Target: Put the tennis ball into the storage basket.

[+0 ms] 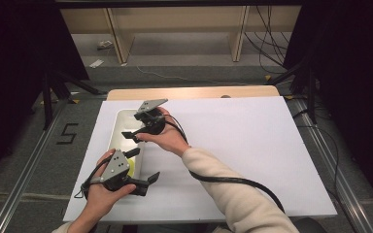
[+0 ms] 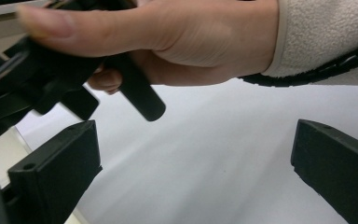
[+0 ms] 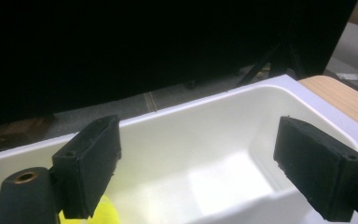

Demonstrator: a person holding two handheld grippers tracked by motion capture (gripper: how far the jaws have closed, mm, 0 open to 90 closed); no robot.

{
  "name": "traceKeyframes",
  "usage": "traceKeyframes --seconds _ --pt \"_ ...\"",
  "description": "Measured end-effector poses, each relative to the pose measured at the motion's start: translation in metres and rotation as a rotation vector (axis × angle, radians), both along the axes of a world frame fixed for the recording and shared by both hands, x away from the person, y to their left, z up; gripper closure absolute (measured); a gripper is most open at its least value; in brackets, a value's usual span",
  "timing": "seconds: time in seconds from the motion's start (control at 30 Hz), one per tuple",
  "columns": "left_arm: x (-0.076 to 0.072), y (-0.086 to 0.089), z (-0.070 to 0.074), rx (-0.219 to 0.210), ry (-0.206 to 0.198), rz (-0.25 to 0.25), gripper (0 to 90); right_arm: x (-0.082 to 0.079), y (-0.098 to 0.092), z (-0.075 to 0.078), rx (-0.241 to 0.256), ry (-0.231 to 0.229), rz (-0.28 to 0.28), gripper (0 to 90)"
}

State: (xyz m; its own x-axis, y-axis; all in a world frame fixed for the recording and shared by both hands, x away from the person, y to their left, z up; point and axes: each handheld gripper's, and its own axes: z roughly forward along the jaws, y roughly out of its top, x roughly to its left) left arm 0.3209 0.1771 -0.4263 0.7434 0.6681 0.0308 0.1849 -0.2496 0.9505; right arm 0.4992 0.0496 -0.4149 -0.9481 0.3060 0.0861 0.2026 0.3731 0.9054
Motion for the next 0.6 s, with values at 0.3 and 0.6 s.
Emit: traceKeyframes --seconds 0.3,0.6 --pt "0.0 0.0 0.0 0.002 0.0 0.0 0.8 0.001 -0.031 0.004 0.012 -0.011 -0.042 15.4" --pt "0.0 0.0 -0.001 0.002 0.002 0.001 0.8 -0.001 -0.059 0.009 0.016 -0.028 -0.081 15.4"
